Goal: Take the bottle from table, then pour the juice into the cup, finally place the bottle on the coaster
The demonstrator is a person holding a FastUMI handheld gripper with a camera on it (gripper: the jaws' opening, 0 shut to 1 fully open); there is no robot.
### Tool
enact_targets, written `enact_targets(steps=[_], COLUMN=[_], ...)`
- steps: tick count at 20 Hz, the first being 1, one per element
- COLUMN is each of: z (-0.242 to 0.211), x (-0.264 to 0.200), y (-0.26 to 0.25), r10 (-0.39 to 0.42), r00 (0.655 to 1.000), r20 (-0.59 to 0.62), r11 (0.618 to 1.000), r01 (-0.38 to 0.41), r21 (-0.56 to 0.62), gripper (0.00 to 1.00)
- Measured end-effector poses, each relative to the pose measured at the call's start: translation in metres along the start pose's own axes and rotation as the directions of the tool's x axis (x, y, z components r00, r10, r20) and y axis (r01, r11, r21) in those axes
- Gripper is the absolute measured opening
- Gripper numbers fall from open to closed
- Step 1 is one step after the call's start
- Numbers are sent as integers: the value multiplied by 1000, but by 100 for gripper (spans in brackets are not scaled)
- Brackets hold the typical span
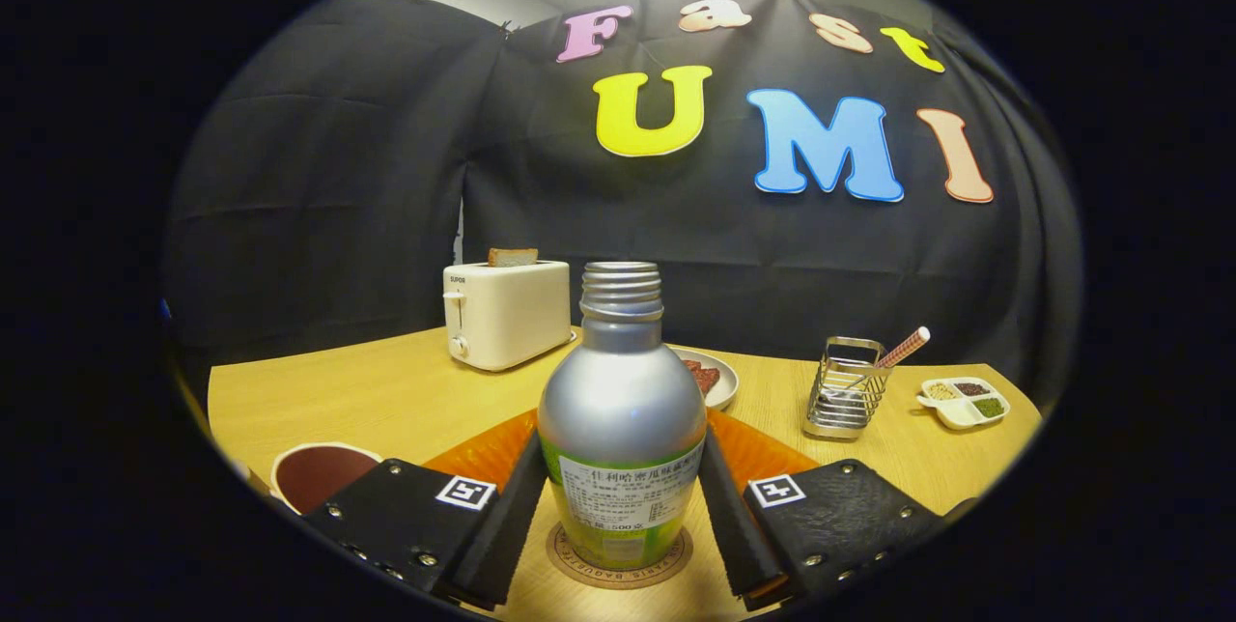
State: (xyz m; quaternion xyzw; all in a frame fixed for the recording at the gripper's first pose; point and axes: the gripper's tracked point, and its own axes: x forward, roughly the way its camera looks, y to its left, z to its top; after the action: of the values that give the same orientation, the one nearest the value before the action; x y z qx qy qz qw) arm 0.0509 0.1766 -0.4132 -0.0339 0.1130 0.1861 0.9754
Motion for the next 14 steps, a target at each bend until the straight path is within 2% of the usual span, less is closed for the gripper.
enact_targets(steps=[2, 5, 7, 10, 14], z=[1, 38, 73, 161, 288], x=[-2, -22, -46, -94, -147], y=[-3, -16, -37, -65, -87], r10=[-9, -47, -125, -220, -283], r00=[1000, 996, 988, 963, 931], r20=[8, 73, 93, 156, 232], r11=[1000, 999, 992, 975, 959], r01=[9, 46, 121, 217, 275], r21=[-21, 21, 43, 35, 67], gripper=[83, 99, 97, 97, 96])
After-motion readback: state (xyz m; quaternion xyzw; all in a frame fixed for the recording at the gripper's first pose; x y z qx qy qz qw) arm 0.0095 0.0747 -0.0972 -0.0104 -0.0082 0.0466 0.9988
